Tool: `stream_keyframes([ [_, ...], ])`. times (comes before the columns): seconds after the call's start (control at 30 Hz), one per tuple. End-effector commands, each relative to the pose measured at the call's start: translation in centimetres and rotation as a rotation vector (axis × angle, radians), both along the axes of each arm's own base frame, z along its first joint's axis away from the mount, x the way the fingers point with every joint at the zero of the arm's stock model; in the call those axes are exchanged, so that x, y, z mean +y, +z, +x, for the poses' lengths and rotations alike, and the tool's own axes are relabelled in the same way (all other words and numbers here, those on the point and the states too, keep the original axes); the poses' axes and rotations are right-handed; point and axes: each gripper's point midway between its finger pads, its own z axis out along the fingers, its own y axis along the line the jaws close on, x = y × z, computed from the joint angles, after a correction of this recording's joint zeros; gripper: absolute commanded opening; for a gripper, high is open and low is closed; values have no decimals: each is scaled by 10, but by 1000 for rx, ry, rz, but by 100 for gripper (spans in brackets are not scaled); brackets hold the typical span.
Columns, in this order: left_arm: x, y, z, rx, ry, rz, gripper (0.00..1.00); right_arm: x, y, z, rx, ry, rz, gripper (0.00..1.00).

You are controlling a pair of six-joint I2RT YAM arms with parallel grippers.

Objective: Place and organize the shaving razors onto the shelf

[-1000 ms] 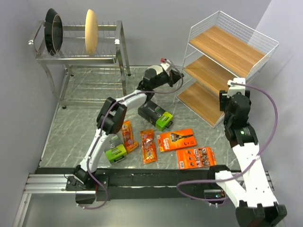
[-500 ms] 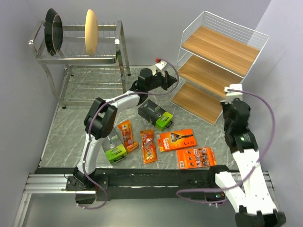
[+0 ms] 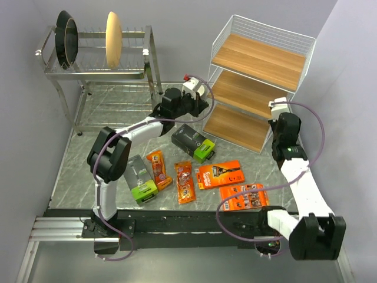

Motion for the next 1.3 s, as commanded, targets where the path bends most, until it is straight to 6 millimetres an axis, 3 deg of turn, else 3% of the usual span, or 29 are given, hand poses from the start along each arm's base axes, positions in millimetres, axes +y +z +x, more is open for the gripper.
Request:
stream_keyframes([
  [0.0,34,29,4,41,120,-32,1,-4,31,38,-123,39,-23,0],
  [0.17,39,24,-2,54,115,-10,1,-3,33,65,-132,51,-14,0],
  [0.2,38,21,-4,64,108,-9,5,-3,26,71,-115,50,-9,0],
  [0.23,36,20,-6,72,93,-13,25,-3,30,75,-124,50,-5,0],
  [0.27,33,20,-9,76,77,-17,38,-3,29,78,-130,47,2,0],
  [0.33,28,19,-15,78,58,-12,55,-2,22,84,-122,54,8,0],
  [0.6,34,18,-24,90,83,17,64,-2,16,96,-149,33,40,0],
  [0.8,48,8,-55,141,53,52,70,-3,9,106,-153,35,37,0],
  [0.83,53,3,-62,156,56,57,83,-2,10,107,-157,37,41,0],
  [0.87,55,0,-66,169,55,60,85,0,9,108,-156,43,52,0],
  [0.9,57,-1,-71,175,53,61,99,2,11,108,-161,55,61,0],
  [1.0,67,-12,-88,211,53,79,99,8,15,96,-153,60,80,0],
  [1.03,70,-15,-97,220,44,87,100,14,16,91,-148,78,90,5],
  [1.07,71,-16,-102,224,33,94,99,19,21,77,-134,96,99,26],
  [1.1,74,-21,-108,242,21,110,100,24,11,66,-95,121,102,37],
  [1.13,76,-25,-116,242,4,126,99,37,-2,53,-25,183,94,61],
  [1.17,77,-28,-121,250,-11,136,99,43,7,39,-39,224,78,70],
  [1.2,78,-31,-127,262,-32,145,100,47,-12,26,11,262,74,78],
  [1.23,81,-38,-135,287,-44,161,99,62,-16,18,32,367,65,98],
  [1.27,82,-42,-138,305,-50,166,99,72,-15,1,45,435,62,100],
])
